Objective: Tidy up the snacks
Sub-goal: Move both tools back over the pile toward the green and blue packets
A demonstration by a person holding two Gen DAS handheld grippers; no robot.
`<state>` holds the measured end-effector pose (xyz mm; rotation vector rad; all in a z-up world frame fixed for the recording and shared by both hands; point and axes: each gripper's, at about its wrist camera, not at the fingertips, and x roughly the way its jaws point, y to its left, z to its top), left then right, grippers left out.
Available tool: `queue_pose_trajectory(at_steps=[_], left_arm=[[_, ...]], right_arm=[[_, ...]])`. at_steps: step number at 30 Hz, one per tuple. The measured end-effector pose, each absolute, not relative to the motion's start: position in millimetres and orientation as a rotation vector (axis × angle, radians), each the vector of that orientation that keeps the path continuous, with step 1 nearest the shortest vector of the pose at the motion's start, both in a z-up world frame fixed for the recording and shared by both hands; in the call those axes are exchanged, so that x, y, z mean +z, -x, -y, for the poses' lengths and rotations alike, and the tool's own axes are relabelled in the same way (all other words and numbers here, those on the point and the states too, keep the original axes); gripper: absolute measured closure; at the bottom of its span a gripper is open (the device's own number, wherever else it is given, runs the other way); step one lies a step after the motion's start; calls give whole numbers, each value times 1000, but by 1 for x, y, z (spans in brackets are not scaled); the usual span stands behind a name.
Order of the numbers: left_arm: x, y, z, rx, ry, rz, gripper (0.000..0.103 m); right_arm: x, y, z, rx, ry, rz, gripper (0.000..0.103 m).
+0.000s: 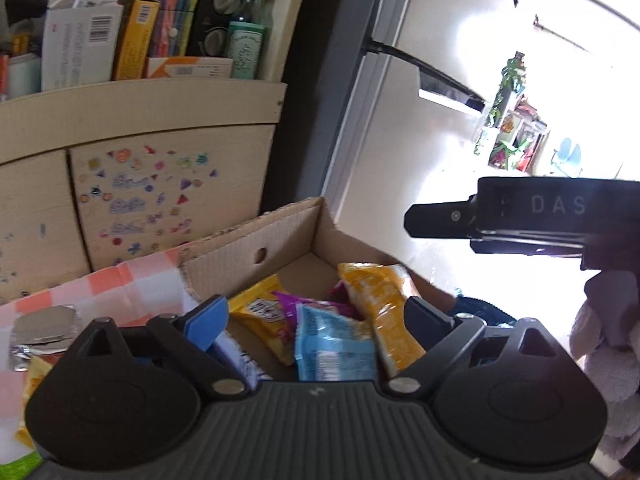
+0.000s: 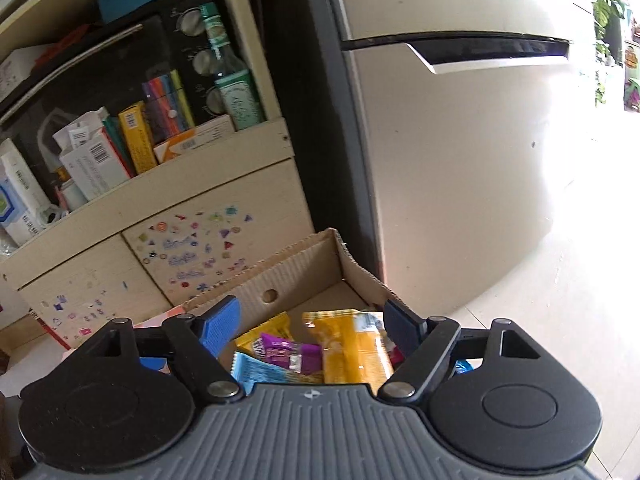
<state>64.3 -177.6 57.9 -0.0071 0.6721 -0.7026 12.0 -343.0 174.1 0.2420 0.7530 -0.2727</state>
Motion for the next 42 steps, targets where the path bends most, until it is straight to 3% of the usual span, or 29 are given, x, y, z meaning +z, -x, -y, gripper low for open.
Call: queue_pose_trajectory(at_steps=[22,42], left_arm=[[62,-87,34,-340,98,-752,6],[-20,-93,-9,-211,78,-971,6]], right_arm=[[156,-37,269,22,-170,-804,13],[77,-76,219,93,-133,-940,13]])
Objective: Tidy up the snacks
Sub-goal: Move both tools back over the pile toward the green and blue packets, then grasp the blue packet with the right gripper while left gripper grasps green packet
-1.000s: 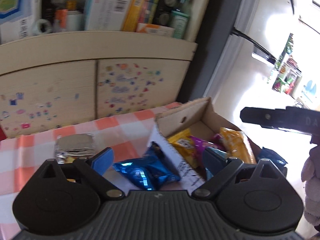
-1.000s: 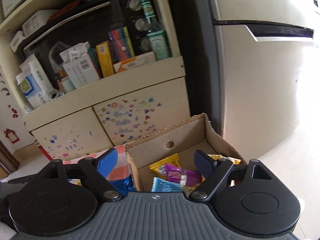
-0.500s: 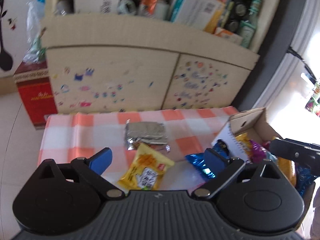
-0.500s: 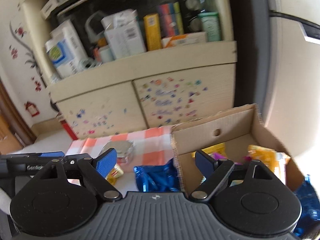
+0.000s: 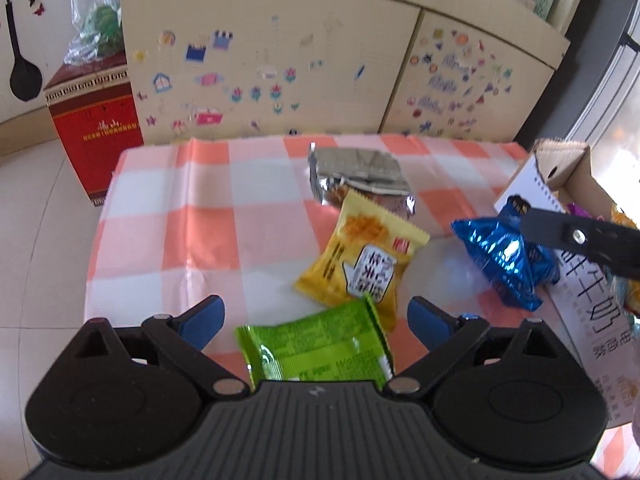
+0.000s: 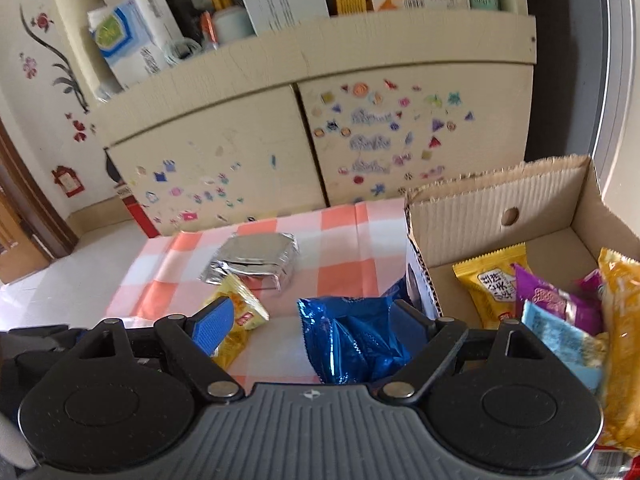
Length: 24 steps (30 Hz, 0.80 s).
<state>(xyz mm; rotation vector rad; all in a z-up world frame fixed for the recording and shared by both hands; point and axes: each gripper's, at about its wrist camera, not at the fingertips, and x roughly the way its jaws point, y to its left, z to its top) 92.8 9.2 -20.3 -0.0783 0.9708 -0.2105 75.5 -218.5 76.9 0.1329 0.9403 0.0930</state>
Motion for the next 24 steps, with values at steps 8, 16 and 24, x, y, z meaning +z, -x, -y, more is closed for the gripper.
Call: queue_pose_trajectory(at_steps=[8,16,24], left_arm=[[-33,-89,-13,-195,62,-1000,6],[-32,-89,-26,-115,22,-998,5],[-33,-88,-41,-79,59,-1009,5]], right_arm=[[56,-83,217,40,-116,-984,10],[53,-84,195,156,-110,-1023,7],[64,-83,179,344,-78,-1048,8]])
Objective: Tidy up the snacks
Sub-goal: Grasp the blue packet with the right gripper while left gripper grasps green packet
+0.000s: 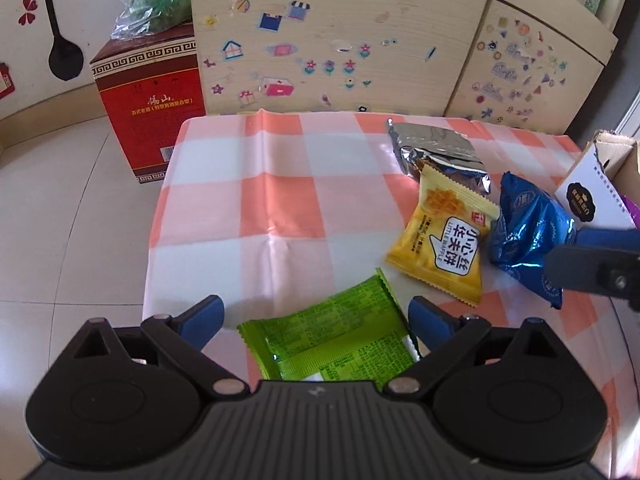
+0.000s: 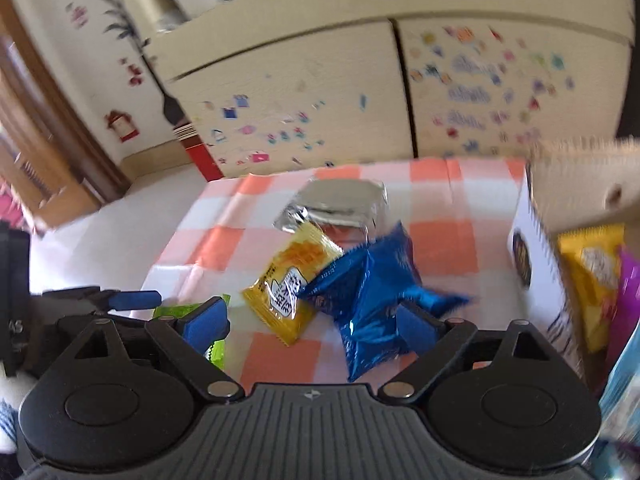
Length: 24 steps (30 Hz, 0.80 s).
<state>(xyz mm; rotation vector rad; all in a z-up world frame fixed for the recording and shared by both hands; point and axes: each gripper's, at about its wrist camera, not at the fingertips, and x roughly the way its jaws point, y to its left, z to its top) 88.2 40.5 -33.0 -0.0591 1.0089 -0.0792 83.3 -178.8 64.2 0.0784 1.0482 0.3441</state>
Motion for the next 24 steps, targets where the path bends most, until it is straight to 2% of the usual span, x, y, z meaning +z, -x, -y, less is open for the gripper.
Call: queue_pose_trajectory(at_steps=[5,24], left_arm=[[-33,-88,-39,-104,60,-1007,5],[-34,-78,-17,-236,-56,-1009,1]], right_arm=[[61,-88,179,278,70,-1014,7],[27,-109,162,243,209,-1053,7]])
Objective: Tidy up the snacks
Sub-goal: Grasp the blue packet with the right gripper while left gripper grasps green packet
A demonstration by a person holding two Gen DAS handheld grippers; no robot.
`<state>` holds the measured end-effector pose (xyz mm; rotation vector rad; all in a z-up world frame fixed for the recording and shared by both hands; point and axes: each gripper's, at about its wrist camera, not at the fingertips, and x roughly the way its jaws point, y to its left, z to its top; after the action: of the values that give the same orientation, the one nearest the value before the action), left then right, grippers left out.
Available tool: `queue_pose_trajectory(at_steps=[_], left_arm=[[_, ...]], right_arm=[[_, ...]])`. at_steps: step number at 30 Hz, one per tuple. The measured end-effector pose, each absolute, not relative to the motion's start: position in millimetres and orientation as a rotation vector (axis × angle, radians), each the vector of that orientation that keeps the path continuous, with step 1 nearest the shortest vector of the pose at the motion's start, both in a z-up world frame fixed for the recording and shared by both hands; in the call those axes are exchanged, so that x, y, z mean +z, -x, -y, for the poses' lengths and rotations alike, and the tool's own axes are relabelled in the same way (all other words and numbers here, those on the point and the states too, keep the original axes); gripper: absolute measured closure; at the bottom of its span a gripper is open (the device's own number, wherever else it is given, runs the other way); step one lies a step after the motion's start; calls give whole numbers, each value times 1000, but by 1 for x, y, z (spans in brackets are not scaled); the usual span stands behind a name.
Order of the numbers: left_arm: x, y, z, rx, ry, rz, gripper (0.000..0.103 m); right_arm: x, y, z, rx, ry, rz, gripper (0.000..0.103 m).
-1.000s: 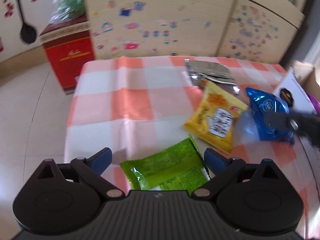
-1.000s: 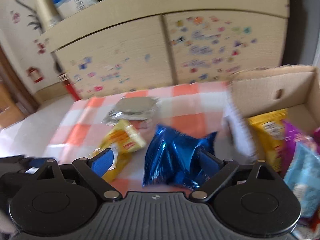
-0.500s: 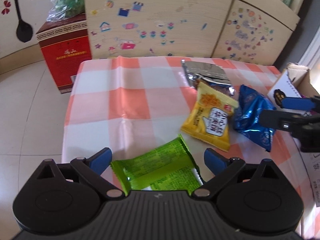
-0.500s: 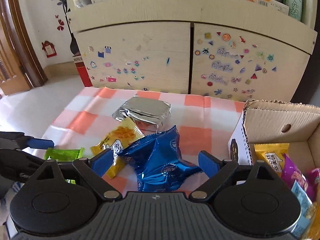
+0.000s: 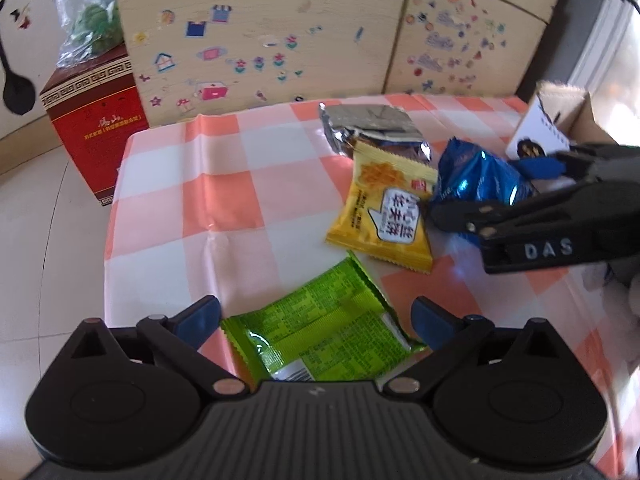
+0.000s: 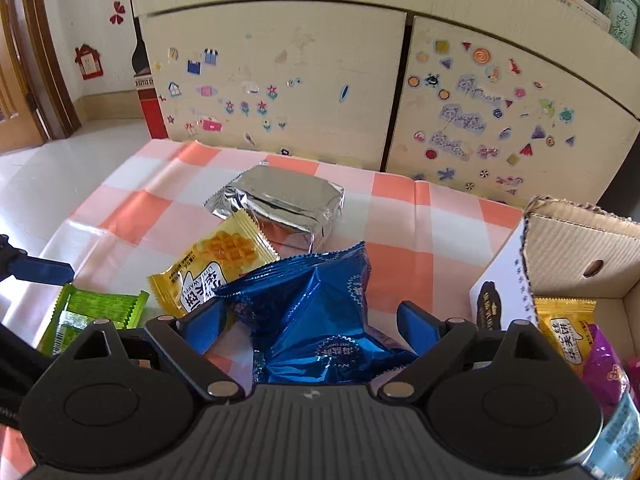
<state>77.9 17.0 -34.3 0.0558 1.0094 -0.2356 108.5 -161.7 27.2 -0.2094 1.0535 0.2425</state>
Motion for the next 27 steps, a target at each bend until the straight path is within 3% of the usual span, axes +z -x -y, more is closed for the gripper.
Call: queue_pose_trajectory(at_steps=[3,4,6,20,27], left_arm=[[-38,-73,-11,-245,-130,-994,1],[-38,-72,-10,-254,-133,-988,1],[-38,-71,-11,-265,-131,-991,2],[-27,-70,-24,-251,-73,-945,33],[-21,-72,-25,-254,-28,-931,38]], right_arm=[[22,-110,162,231,198,-1075,15],[20,-111,163,227,191,-1086,24],[19,-110,164,219,183,-1088,27],[28,-105,165,211,158,-1062,35],[43,-101,168,200,130,-1036,35]])
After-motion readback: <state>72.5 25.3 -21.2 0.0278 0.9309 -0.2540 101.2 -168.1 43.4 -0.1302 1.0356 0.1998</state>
